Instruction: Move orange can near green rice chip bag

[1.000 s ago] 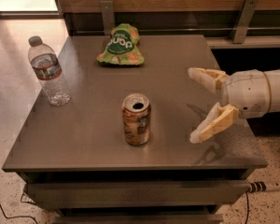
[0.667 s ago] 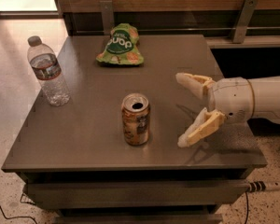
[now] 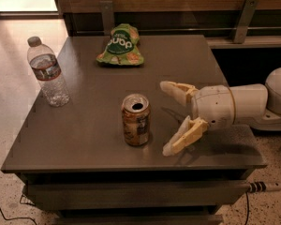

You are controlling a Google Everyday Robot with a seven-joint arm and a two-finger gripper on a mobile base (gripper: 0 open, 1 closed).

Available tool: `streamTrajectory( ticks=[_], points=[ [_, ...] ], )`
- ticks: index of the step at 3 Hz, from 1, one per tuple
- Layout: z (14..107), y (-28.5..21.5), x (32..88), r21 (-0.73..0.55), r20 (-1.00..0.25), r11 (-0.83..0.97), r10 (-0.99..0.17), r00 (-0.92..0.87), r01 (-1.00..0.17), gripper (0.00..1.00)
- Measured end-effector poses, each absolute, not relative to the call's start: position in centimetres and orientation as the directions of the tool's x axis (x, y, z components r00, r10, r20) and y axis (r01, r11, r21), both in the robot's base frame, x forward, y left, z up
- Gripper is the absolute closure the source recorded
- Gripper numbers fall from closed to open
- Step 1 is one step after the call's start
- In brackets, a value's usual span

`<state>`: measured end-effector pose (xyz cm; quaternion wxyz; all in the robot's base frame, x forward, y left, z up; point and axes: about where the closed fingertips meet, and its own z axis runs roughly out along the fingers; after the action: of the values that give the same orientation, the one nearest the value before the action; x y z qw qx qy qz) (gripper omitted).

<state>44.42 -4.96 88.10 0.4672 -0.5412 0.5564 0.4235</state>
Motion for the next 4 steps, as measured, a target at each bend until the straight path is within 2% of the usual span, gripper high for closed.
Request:
streamTrajectory(
  ticks=[3, 4],
  points=[
    [87.5, -0.2, 43.1, -0.084, -0.968, -0.022, -0.235, 0.087, -0.996, 0.02],
    [87.6, -0.1, 43.0, -0.084, -0.968, -0.023, -0.236, 0.087, -0.996, 0.25]
  ],
)
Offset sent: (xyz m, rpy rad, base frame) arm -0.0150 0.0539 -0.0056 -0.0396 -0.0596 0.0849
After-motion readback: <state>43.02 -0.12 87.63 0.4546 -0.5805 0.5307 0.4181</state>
